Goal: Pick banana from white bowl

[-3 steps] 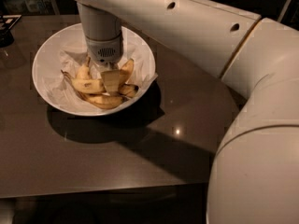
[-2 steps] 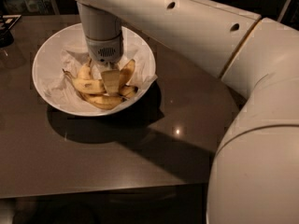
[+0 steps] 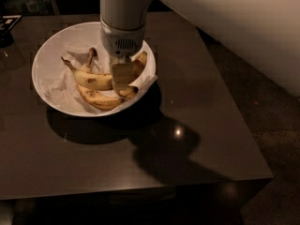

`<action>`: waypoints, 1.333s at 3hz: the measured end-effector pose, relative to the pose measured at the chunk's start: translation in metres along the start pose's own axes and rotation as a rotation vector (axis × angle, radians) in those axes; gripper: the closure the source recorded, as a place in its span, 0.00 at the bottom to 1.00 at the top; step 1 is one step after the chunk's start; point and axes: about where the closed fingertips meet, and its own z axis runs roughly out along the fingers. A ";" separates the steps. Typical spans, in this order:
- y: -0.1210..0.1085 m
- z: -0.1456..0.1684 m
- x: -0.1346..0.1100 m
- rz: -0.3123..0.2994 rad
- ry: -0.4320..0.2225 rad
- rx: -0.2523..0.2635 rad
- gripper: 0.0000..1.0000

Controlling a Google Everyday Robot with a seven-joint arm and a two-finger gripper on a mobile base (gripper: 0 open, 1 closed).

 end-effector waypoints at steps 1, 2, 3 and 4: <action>0.014 -0.029 -0.002 -0.028 -0.058 0.057 1.00; 0.040 -0.056 -0.001 -0.034 -0.116 0.084 1.00; 0.075 -0.073 0.002 -0.013 -0.175 0.077 1.00; 0.106 -0.079 0.008 0.026 -0.207 0.056 1.00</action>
Offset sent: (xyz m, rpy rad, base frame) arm -0.0867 -0.0351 0.0661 0.2023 -0.0577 0.0571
